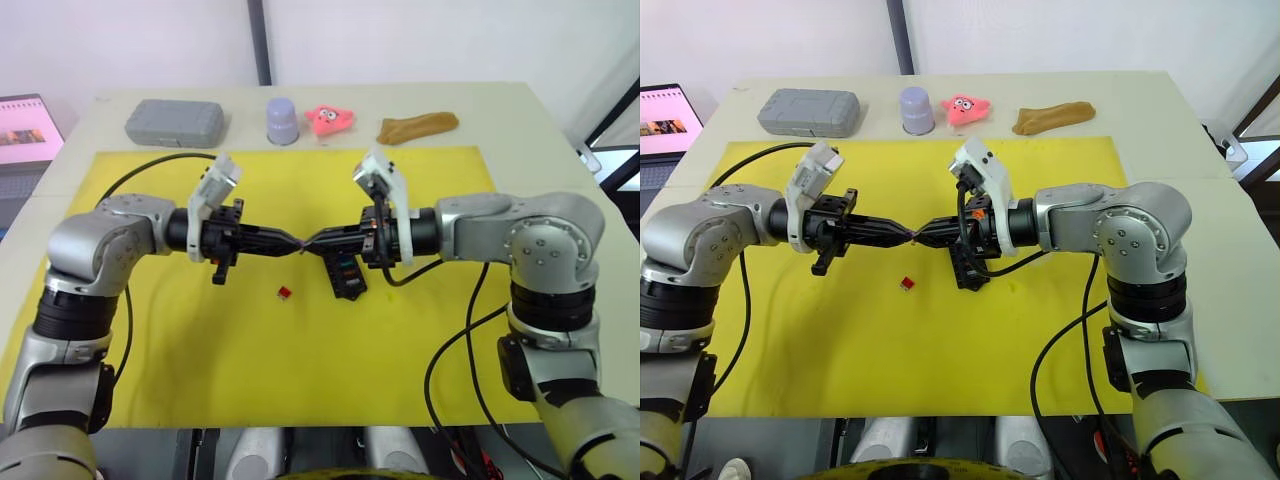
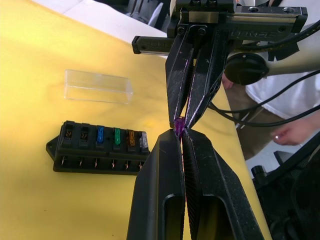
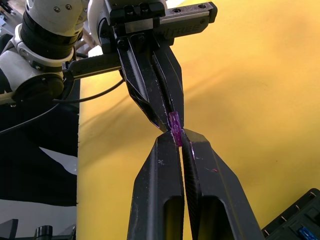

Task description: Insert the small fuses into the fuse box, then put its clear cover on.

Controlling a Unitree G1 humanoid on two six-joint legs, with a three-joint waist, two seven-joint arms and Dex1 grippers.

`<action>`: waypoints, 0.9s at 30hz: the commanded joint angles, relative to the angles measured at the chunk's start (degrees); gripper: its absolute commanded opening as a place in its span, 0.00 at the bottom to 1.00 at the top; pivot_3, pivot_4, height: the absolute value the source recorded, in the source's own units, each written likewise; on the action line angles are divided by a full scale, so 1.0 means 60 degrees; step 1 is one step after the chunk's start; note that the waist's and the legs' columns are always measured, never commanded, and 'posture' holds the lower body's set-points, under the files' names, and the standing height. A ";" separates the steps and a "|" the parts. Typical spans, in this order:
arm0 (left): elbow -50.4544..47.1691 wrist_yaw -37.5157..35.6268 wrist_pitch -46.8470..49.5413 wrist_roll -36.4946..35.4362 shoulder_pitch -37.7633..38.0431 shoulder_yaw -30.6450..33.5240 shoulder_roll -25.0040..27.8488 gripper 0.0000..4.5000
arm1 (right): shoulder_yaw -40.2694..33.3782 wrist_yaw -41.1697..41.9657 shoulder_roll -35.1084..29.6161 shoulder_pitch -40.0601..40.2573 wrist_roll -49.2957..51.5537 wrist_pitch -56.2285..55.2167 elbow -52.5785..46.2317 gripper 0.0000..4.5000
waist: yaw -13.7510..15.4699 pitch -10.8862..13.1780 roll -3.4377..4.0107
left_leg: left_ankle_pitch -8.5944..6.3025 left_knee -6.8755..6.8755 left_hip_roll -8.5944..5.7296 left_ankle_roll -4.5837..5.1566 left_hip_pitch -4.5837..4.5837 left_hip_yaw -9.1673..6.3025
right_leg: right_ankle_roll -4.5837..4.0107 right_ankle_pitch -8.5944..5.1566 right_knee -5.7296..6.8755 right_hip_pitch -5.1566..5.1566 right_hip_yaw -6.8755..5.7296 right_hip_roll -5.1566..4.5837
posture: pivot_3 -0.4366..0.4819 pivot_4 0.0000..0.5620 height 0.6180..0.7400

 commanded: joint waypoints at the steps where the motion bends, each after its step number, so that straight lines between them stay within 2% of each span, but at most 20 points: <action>1: 0.0001 0.0230 -0.0390 0.0473 -0.0179 -0.0082 0.0247 0.20 | 0.0343 0.0490 -0.0449 -0.0480 -0.0250 -0.0580 -0.0186 0.00 | 0.0000 0.0001 0.0001 | 0.0000 0.0000 0.0000 0.0000 0.0000 0.0000 | 0.0000 0.0000 0.0000 0.0000 0.0000 0.0000 | 0.48 0.27 1.00; 4: 0.0078 0.0263 -0.1352 0.1458 0.0115 -0.0466 0.0658 0.54 | 0.1785 0.1641 -0.1659 -0.0708 -0.1630 -0.2129 -0.0183 0.00 | -0.0001 0.0001 0.0001 | 0.0000 -0.0001 -0.0002 0.0000 0.0000 0.0001 | 0.0000 0.0000 -0.0002 -0.0001 -0.0001 0.0004 | 0.48 0.27 1.00; 5: 0.0160 0.0294 -0.1781 0.1879 0.0232 -0.0654 0.0811 0.67 | 0.2451 0.2129 -0.2127 -0.0747 -0.2372 -0.2981 -0.0157 0.00 | -0.0003 0.0001 0.0001 | 0.0000 -0.0005 -0.0003 0.0000 0.0002 0.0004 | 0.0000 0.0000 -0.0004 -0.0002 0.0000 0.0005 | 0.48 0.27 1.00; 7: 0.0303 0.0386 -0.2517 0.2481 0.0454 -0.0876 0.0959 0.86 | 0.3690 0.3036 -0.2889 -0.0777 -0.3890 -0.4720 0.0044 0.00 | 0.0000 0.0001 0.0001 | 0.0000 -0.0008 -0.0004 0.0001 0.0002 0.0006 | 0.0000 0.0000 -0.0005 -0.0003 -0.0001 0.0007 | 0.48 0.27 1.00; 8: 0.0371 0.0433 -0.2775 0.2665 0.0518 -0.0925 0.0956 0.99 | 0.4082 0.3381 -0.3103 -0.0785 -0.4435 -0.5364 0.0216 0.00 | -0.0004 0.0001 0.0001 | -0.0001 -0.0009 -0.0007 0.0001 0.0003 0.0012 | 0.0000 0.0000 -0.0008 -0.0003 -0.0001 0.0009 | 0.48 0.27 1.00; 14: 0.1447 0.1485 -0.4291 0.3992 0.0361 -0.1635 -0.0402 0.99 | 0.5028 0.5288 -0.3046 -0.1527 -0.6393 -0.8095 0.2317 0.00 | 0.0040 0.0003 -0.0004 | 0.0000 0.0003 -0.0006 0.0000 -0.0004 0.0012 | 0.0000 0.0000 -0.0005 -0.0001 0.0000 0.0002 | 0.48 0.27 1.00; 21: 0.1931 0.1545 -0.4812 0.4392 0.0192 -0.1916 -0.1220 0.99 | 0.5107 0.6316 -0.2537 -0.2028 -0.7598 -0.9307 0.3881 0.00 | 0.0010 0.0004 -0.0004 | 0.0000 -0.0003 -0.0001 -0.0001 -0.0006 0.0010 | 0.0000 0.0000 -0.0009 -0.0012 -0.0002 0.0005 | 0.48 0.27 1.00; 27: 0.2095 0.1512 -0.5063 0.4633 0.0241 -0.1915 -0.1446 0.99 | 0.4955 0.7028 -0.2324 -0.2077 -0.8071 -0.9623 0.4218 0.00 | 0.0017 0.0004 -0.0004 | 0.0001 -0.0001 -0.0002 -0.0002 -0.0006 0.0010 | 0.0001 0.0000 -0.0005 -0.0012 -0.0002 0.0003 | 0.48 0.27 1.00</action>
